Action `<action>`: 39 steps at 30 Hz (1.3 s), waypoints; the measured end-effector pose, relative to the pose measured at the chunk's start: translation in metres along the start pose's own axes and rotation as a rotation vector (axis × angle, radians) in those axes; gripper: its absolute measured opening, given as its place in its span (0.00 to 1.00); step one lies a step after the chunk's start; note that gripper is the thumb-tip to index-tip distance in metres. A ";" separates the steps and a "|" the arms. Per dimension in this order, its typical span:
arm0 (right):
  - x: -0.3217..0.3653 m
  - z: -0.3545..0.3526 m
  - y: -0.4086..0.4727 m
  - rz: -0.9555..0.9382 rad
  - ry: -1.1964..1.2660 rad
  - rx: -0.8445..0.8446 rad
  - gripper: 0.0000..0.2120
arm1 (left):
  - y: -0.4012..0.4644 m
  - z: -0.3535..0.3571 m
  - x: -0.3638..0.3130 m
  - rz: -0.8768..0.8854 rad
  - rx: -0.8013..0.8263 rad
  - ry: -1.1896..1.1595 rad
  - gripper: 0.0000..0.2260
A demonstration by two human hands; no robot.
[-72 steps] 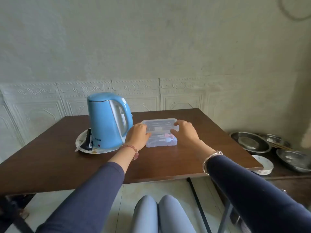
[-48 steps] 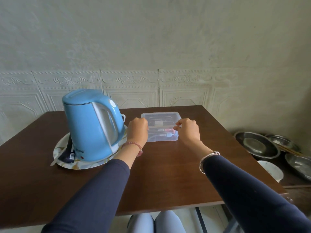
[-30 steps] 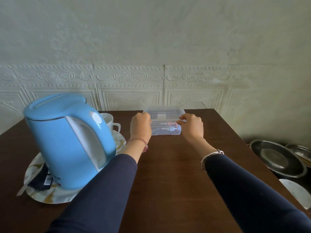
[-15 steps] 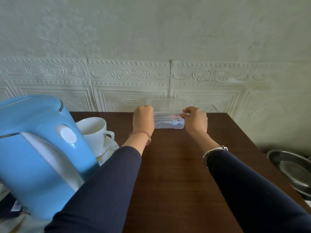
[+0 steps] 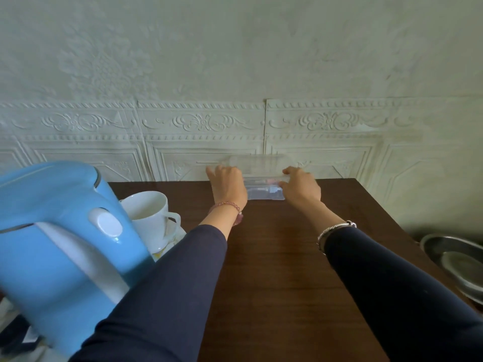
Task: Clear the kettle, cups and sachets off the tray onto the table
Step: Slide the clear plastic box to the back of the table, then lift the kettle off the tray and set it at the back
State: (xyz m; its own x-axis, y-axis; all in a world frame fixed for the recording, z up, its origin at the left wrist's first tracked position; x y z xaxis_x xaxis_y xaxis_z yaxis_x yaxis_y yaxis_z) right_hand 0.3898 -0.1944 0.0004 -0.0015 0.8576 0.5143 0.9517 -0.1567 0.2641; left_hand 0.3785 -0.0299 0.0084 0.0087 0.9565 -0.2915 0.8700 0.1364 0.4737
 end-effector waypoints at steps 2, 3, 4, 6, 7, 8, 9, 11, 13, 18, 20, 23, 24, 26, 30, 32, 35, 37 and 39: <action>0.004 -0.003 -0.009 -0.044 -0.046 0.056 0.28 | -0.011 -0.002 -0.002 -0.024 0.096 0.033 0.10; 0.006 -0.007 -0.016 -0.069 -0.058 0.070 0.31 | -0.018 -0.004 -0.002 -0.021 0.128 0.040 0.16; 0.008 -0.012 -0.022 -0.084 -0.057 0.073 0.31 | -0.025 -0.007 -0.002 -0.014 0.131 0.040 0.22; 0.013 -0.023 -0.035 -0.077 -0.014 0.068 0.29 | -0.039 -0.019 -0.006 0.008 0.088 0.041 0.22; 0.016 -0.029 -0.044 -0.071 0.018 0.064 0.28 | -0.047 -0.027 -0.009 0.016 0.066 0.029 0.19; 0.020 -0.035 -0.055 -0.067 0.048 0.058 0.27 | -0.056 -0.037 -0.012 0.024 0.046 0.014 0.17; 0.024 -0.041 -0.064 -0.067 0.073 0.054 0.26 | -0.063 -0.046 -0.015 0.034 0.034 0.000 0.15; 0.032 -0.051 -0.086 -0.072 0.102 0.055 0.23 | -0.081 -0.067 -0.019 0.059 0.020 -0.019 0.13; 0.036 -0.060 -0.108 -0.065 0.122 0.049 0.22 | -0.098 -0.085 -0.018 0.100 -0.013 -0.022 0.12; 0.040 -0.067 -0.172 -0.022 0.185 0.051 0.20 | -0.149 -0.116 -0.009 0.107 0.013 -0.113 0.15; 0.041 -0.063 -0.200 -0.027 0.202 0.070 0.19 | -0.173 -0.124 -0.004 0.108 0.030 -0.156 0.15; 0.040 -0.056 -0.235 -0.027 0.226 0.095 0.19 | -0.206 -0.132 0.007 0.116 0.055 -0.201 0.13; 0.039 -0.053 -0.243 -0.022 0.234 0.103 0.18 | -0.216 -0.134 0.012 0.118 0.066 -0.217 0.13; 0.040 -0.048 -0.259 -0.014 0.251 0.110 0.18 | -0.235 -0.141 0.023 0.130 0.081 -0.221 0.13; 0.054 -0.037 -0.285 -0.023 0.283 0.113 0.18 | -0.265 -0.154 0.049 0.112 0.092 -0.188 0.15; 0.063 -0.028 -0.296 -0.019 0.307 0.131 0.18 | -0.277 -0.162 0.064 0.106 0.101 -0.161 0.16; 0.077 -0.012 -0.308 -0.018 0.339 0.158 0.18 | -0.289 -0.172 0.090 0.088 0.090 -0.102 0.16; 0.089 -0.002 -0.315 -0.014 0.351 0.179 0.18 | -0.294 -0.181 0.112 0.066 0.051 -0.084 0.16; 0.102 0.006 -0.322 -0.015 0.359 0.199 0.17 | -0.297 -0.189 0.134 0.038 0.009 -0.062 0.16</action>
State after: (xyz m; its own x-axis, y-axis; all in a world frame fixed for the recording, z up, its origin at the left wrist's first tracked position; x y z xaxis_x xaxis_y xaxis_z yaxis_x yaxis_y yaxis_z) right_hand 0.0852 -0.0536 -0.0371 -0.0890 0.6285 0.7727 0.9916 -0.0176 0.1284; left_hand 0.0283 0.1065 -0.0140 0.0723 0.9430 -0.3249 0.8731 0.0976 0.4777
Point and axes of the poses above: each hand's wrist, its own y-axis towards the middle knuckle, its own z-axis out of the palm, x = y × z, the point moved 5 cm from there along y, towards the middle knuckle, and after that the axes turned 2 degrees about -x, right-handed, at the moved point
